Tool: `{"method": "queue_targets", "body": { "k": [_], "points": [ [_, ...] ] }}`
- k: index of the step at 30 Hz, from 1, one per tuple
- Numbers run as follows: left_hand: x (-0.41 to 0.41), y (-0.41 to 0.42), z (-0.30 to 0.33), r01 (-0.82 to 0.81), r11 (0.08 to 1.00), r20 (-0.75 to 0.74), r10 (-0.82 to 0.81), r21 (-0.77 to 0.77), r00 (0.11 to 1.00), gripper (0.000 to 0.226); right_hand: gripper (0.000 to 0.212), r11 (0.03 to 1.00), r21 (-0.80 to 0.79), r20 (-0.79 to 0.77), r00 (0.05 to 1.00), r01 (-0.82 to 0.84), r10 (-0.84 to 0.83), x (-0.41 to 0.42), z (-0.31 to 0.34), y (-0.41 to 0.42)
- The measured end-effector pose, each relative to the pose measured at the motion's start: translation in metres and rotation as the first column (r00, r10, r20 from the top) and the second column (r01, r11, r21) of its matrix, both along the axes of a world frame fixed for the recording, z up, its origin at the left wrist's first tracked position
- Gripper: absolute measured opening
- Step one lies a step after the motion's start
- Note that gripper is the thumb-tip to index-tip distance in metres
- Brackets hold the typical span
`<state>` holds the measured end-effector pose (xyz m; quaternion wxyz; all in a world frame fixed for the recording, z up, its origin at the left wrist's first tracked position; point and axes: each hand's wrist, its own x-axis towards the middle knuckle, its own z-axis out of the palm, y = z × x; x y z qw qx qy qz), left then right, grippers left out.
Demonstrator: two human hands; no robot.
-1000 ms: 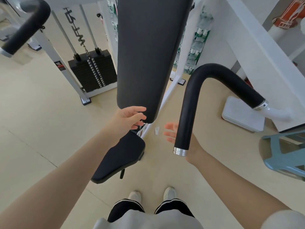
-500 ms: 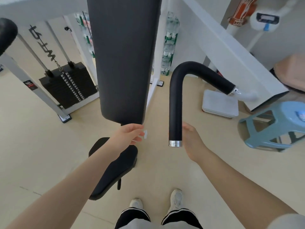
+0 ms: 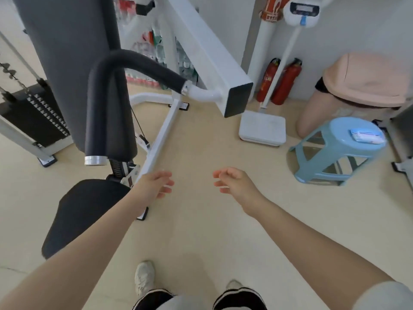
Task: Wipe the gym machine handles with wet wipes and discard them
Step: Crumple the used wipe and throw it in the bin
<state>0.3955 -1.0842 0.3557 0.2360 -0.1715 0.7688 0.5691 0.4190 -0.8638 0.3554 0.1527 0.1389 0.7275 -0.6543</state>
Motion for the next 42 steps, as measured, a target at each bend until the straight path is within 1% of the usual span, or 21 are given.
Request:
{"method": "queue_targets", "body": {
  "k": [4, 7, 10, 13, 17, 21, 25, 28, 30, 33, 36, 39, 42],
  "points": [
    [0.012, 0.071, -0.046, 0.067, 0.995, 0.004, -0.067, -0.072, 0.998, 0.018, 0.02, 0.993, 0.109, -0.003, 0.999, -0.034, 0.035, 0.005, -0.053, 0.056],
    [0.009, 0.105, -0.097, 0.07, 0.993, 0.001, -0.07, -0.095, 0.998, 0.02, 0.022, 0.988, 0.148, 0.017, 0.999, -0.042, 0.04, 0.0, -0.107, 0.075],
    [-0.007, 0.12, -0.17, 0.054, 0.987, 0.01, -0.053, -0.153, 0.999, 0.024, 0.023, 0.98, 0.191, 0.032, 0.998, -0.06, 0.055, -0.013, -0.174, 0.085],
    [-0.039, 0.123, -0.263, 0.042, 0.972, 0.016, -0.039, -0.23, 0.999, 0.029, 0.027, 0.969, 0.241, 0.014, 0.999, -0.051, 0.049, -0.04, -0.258, 0.092],
    [-0.099, 0.106, -0.398, 0.047, 0.942, -0.014, -0.055, -0.333, 0.998, 0.033, 0.029, 0.964, 0.265, -0.02, 1.0, -0.012, 0.017, -0.091, -0.387, 0.085],
    [-0.157, 0.057, -0.521, 0.024, 0.908, -0.043, -0.047, -0.418, 0.998, 0.036, 0.028, 0.966, 0.258, -0.067, 0.997, -0.017, 0.035, -0.141, -0.499, 0.058],
    [-0.21, -0.004, -0.609, 0.017, 0.872, -0.044, -0.045, -0.489, 0.998, 0.041, 0.029, 0.962, 0.268, -0.077, 0.994, -0.053, 0.077, -0.194, -0.581, 0.013],
    [-0.247, -0.041, -0.649, 0.064, 0.784, -0.04, -0.113, -0.618, 0.993, 0.042, 0.032, 0.966, 0.245, -0.076, 0.992, -0.084, 0.105, -0.235, -0.617, -0.033],
    [-0.273, -0.059, -0.671, 0.101, 0.753, -0.041, -0.167, -0.651, 0.985, 0.042, 0.033, 0.971, 0.215, -0.076, 0.989, -0.105, 0.124, -0.257, -0.633, -0.063],
    [-0.31, -0.085, -0.702, 0.167, 0.746, -0.014, -0.23, -0.644, 0.973, 0.044, 0.034, 0.967, 0.213, -0.049, 0.987, -0.138, 0.152, -0.287, -0.653, -0.102],
    [-0.335, -0.107, -0.729, 0.25, 0.741, 0.061, -0.273, -0.623, 0.96, 0.048, 0.033, 0.962, 0.228, -0.012, 0.987, -0.152, 0.159, -0.31, -0.667, -0.129],
    [-0.363, -0.127, -0.758, 0.338, 0.698, 0.183, -0.29, -0.631, 0.94, 0.052, 0.032, 0.97, 0.22, 0.016, 0.994, -0.106, 0.105, -0.335, -0.681, -0.155],
    [-0.381, -0.133, -0.776, 0.363, 0.698, 0.238, -0.274, -0.617, 0.932, 0.054, 0.03, 0.974, 0.212, 0.039, 0.997, -0.08, 0.073, -0.346, -0.693, -0.168]
  ]
}}
